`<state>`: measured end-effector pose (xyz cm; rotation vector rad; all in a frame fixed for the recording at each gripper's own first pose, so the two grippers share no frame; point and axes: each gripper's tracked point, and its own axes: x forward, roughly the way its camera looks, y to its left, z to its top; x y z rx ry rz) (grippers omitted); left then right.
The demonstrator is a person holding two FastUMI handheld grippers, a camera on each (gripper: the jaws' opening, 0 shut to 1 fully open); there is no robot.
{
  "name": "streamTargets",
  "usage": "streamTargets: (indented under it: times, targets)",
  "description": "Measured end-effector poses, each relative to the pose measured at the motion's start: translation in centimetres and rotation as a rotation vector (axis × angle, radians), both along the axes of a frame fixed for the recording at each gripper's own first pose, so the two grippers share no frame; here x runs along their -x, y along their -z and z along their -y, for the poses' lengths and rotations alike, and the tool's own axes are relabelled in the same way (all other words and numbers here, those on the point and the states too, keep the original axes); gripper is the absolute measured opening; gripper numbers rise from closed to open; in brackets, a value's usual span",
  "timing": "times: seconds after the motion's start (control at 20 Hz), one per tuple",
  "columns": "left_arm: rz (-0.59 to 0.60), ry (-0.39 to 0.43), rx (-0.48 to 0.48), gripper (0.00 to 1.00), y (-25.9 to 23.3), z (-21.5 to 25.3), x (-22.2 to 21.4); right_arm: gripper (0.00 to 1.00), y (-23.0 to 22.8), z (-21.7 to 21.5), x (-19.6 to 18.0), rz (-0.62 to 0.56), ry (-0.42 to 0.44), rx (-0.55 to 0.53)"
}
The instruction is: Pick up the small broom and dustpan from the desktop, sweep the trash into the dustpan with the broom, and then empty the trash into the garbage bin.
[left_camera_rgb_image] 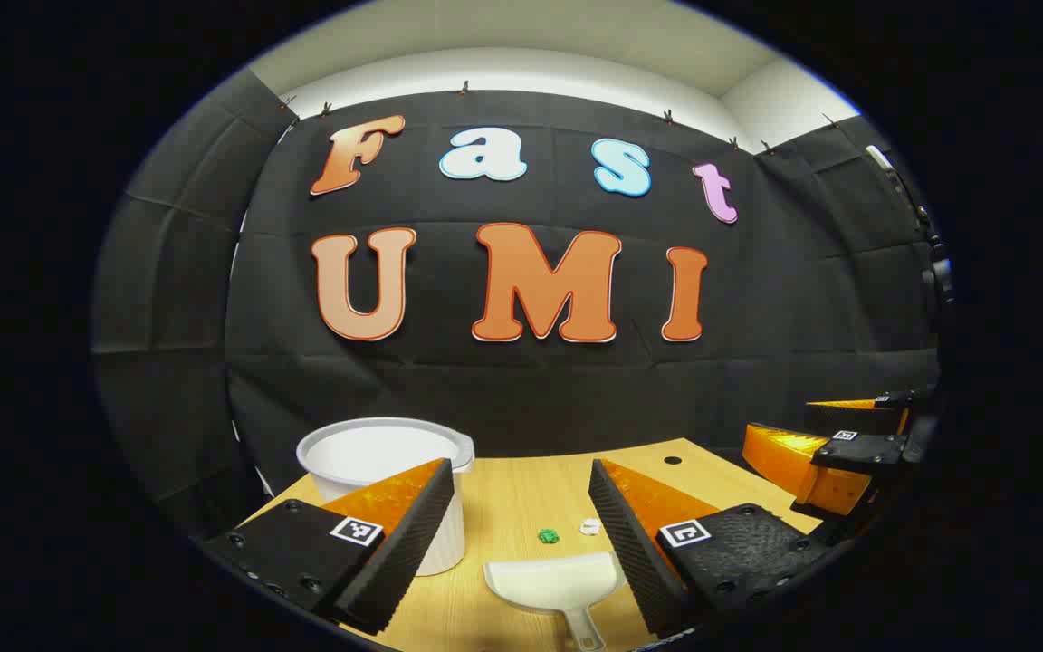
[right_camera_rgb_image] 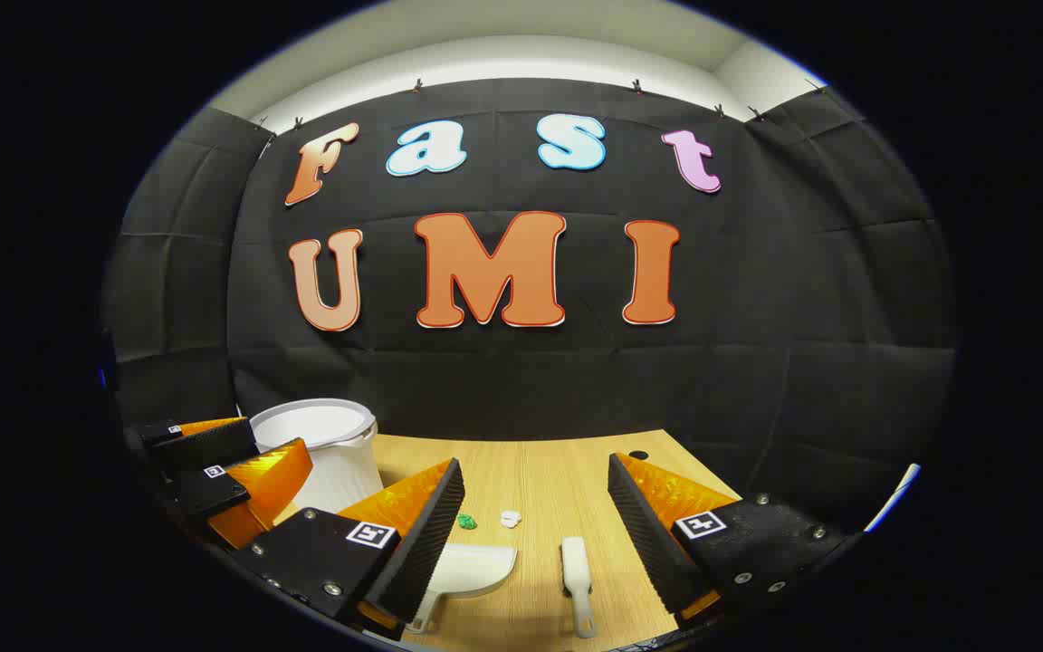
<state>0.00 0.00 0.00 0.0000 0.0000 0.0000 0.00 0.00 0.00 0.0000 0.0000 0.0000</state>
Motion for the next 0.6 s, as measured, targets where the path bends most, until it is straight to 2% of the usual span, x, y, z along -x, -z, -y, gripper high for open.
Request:
streamTargets:
  times: [0.4,0.6]
  targets:
    - [-0.004,-0.112,0.028,0.95,0.3,-4.0,1.2,0.96,-0.8,-1.6,0.1,0.026,-0.053,-0.001]
    - [-0.008,-0.121,0.017,0.95,0.4,-3.7,1.6,0.96,-0.3,-1.8,0.1,0.007,-0.074,-0.005]
